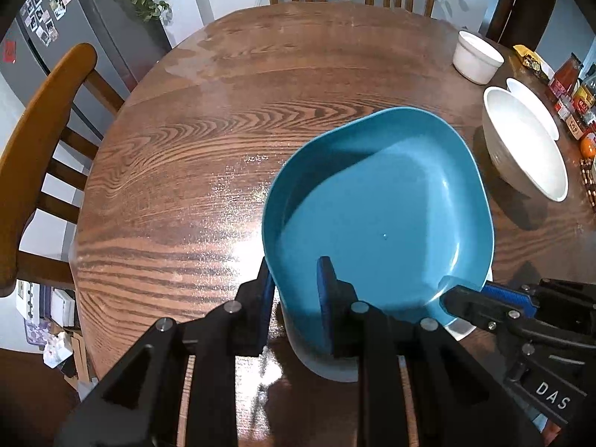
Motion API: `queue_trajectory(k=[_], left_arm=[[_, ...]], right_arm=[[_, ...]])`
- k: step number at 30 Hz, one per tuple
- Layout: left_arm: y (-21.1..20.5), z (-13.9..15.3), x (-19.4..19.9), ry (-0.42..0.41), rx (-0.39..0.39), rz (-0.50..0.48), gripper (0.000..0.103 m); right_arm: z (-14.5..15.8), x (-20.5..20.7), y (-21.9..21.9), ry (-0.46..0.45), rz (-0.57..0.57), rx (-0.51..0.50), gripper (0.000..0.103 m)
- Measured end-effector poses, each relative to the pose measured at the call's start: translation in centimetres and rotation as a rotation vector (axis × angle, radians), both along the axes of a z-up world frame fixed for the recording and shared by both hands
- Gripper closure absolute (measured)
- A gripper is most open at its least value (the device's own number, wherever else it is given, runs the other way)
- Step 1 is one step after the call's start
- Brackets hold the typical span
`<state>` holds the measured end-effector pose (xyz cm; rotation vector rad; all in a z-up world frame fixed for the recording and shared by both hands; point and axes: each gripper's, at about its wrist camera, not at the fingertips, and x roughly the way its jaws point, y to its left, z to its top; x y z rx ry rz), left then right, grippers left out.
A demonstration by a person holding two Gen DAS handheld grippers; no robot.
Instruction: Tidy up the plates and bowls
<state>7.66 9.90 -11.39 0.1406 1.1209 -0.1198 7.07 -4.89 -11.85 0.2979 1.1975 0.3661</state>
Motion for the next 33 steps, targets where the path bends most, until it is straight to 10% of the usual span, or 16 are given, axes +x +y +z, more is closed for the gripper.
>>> queue_trajectory(k=[19,33], left_arm=[[0.0,0.0,0.0,-0.002,0.019,-0.003,0.079],[0.5,2.1,-0.8,-0.067,0.018,0.047,0.035]], right_arm=[[0.6,-0.1,-0.1,-0.011,-0.03,-0.058,0.086],[2.1,-0.8,-1.8,-0.07,-0.059,-0.051,0.086]])
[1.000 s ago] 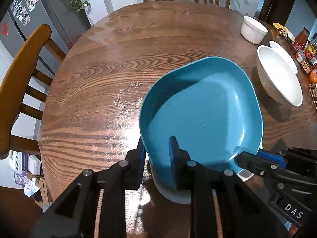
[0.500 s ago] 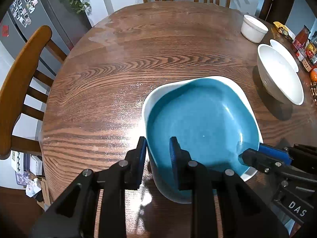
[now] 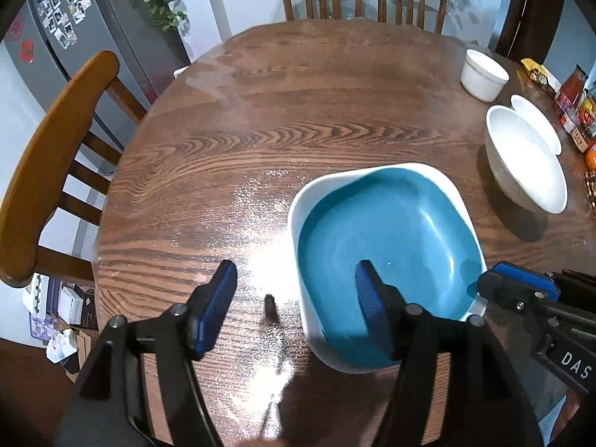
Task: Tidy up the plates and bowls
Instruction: 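Open both grippers and pull them back from the teal plate, then move both grippers to the large white bowl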
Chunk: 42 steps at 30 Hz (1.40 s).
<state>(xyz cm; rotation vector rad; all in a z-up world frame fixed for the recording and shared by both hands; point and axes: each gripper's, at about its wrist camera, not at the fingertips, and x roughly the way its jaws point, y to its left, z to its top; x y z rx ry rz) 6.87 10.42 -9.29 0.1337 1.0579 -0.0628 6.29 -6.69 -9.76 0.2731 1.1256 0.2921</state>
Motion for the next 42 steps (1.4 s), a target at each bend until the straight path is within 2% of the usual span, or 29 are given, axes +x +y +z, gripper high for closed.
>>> queue_trajectory(k=[2,3,5,6,7,10,14,22,27,42], left_arm=[[0.0,0.5,-0.3,-0.012,-0.001,0.008,0.024],[0.0,0.7,-0.4,-0.019,-0.003,0.011,0.022],[-0.1,1.2,-0.7,-0.035,-0.004,0.012,0.018],[-0.2,1.5,-0.9,-0.044,-0.003,0.012,0.018],[-0.3,1.7,-1.1,-0.052,-0.003,0.013,0.018],[-0.7,2.5,-1.7,-0.074,-0.008,0.012,0.016],[-1.5,3.4,-2.7,-0.103,-0.026,0.002,0.005],[-3.9,4.7,-4.7,-0.141,-0.038,-0.034,0.005],[-5.8,5.1,-5.5,-0.159,-0.038,-0.055,0.001],[-11.7,5.7,-5.5,-0.173,-0.033,-0.121,0.001]], right_arm=[[0.3,-0.1,-0.1,-0.013,-0.002,0.002,0.086],[0.5,-0.3,-0.4,-0.021,-0.003,0.002,0.085],[0.8,-0.5,-0.8,-0.033,-0.01,0.003,0.074],[1.0,-0.7,-1.1,-0.043,-0.019,0.006,0.062],[1.2,-0.8,-1.4,-0.052,-0.024,0.01,0.057],[1.8,-1.3,-2.1,-0.077,-0.034,0.027,0.057],[2.8,-2.1,-3.0,-0.122,-0.047,0.045,0.056],[4.4,-3.7,-5.5,-0.178,-0.084,0.068,0.056],[5.0,-4.5,-7.4,-0.201,-0.115,0.065,0.056],[4.5,-5.7,-15.2,-0.186,-0.229,0.053,0.055]])
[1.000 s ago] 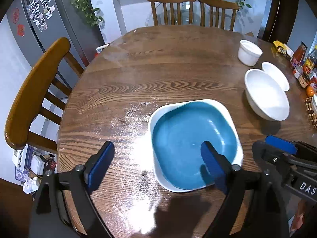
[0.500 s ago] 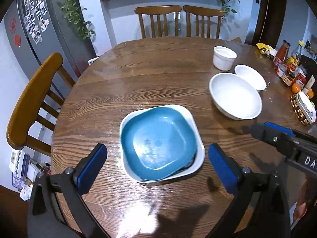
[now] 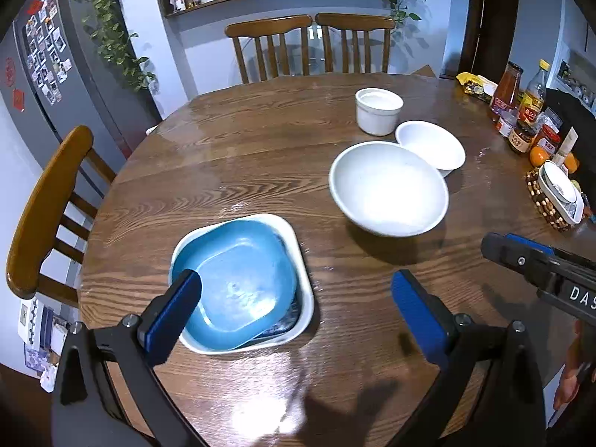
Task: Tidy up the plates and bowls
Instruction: 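Move both grippers to the large white bowl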
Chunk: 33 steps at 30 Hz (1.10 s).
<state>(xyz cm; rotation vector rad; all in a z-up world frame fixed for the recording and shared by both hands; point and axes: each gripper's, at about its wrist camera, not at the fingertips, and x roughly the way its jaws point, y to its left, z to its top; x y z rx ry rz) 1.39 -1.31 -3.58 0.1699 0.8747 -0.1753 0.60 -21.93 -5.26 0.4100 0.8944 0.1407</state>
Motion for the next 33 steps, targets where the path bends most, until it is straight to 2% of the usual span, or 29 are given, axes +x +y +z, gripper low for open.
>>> queue_trajectory(k=[8,13,23,28,33], left_arm=[[-2.6,-0.2,2.0,0.005,-0.022,0.002,0.001],[-3.3,-0.9,4.0,0.012,-0.025,0.034,0.001],[-3.8,-3.2,8.8,0.09,-0.049,0.069,0.001],[-4.2,-5.0,10.5,0.157,-0.058,0.069,0.002],[-5.1,-5.7,10.7,0.175,-0.05,0.028,0.01]], right_arm=[[-0.2,0.8,-3.1,0.01,-0.027,-0.019,0.055],[-0.8,2.4,-4.3,0.028,-0.028,-0.023,0.047],[-2.5,7.2,-4.6,0.07,-0.013,-0.008,0.047],[-4.1,9.6,-4.3,0.113,-0.018,-0.002,0.047],[-5.3,10.6,-4.1,0.148,-0.004,0.01,0.047]])
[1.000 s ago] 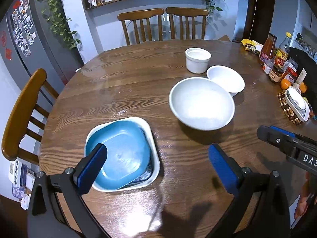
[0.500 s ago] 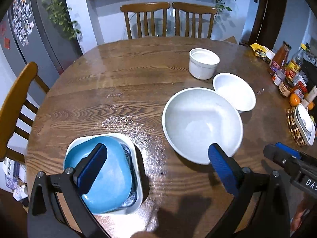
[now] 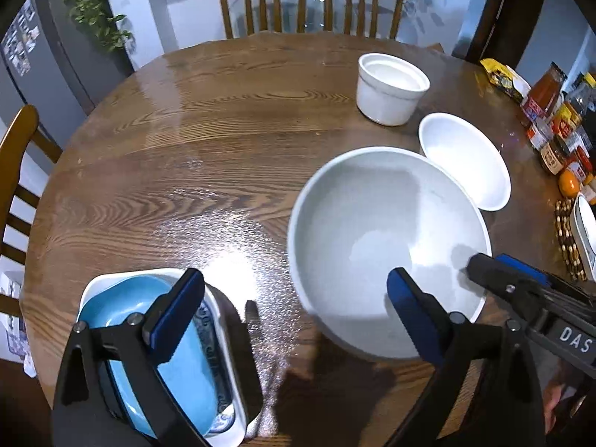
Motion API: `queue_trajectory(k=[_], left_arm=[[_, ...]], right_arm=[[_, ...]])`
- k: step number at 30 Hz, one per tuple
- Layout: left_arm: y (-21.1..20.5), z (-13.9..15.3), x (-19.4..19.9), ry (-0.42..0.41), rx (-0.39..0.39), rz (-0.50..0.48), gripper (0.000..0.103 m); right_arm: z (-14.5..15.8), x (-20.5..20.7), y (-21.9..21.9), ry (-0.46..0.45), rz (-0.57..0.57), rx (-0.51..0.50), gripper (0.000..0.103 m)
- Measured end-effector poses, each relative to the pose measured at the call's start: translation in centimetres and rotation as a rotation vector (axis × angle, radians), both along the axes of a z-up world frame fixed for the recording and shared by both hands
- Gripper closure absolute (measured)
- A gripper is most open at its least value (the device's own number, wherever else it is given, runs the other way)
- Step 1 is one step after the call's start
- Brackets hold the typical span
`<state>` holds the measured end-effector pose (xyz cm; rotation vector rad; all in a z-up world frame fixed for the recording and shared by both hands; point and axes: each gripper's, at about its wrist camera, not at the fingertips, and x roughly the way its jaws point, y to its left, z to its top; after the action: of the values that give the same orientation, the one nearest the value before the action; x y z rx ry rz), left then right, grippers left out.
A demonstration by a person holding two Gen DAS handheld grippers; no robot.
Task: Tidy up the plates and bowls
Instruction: 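Move both grippers to the large white bowl, then grip the large white bowl's rim with both grippers and lift it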
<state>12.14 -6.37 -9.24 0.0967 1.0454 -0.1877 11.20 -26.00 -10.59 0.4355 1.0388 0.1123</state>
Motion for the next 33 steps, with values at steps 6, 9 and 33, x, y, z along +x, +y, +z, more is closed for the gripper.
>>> queue_trajectory(k=[6,9,33], left_arm=[[-0.6,-0.4,0.3,0.013,-0.011,-0.039,0.027],[-1.0,-0.6,0.3,0.019,-0.016,-0.054,0.035],[-1.8,1.1,-1.6,-0.046,-0.008,-0.083,0.074]], right_arm=[[-0.6,0.3,0.2,0.015,0.016,0.0,0.047],[-0.6,0.3,0.3,0.009,0.02,-0.002,0.051],[1.0,-0.8,1.2,-0.037,0.068,0.021,0.088]])
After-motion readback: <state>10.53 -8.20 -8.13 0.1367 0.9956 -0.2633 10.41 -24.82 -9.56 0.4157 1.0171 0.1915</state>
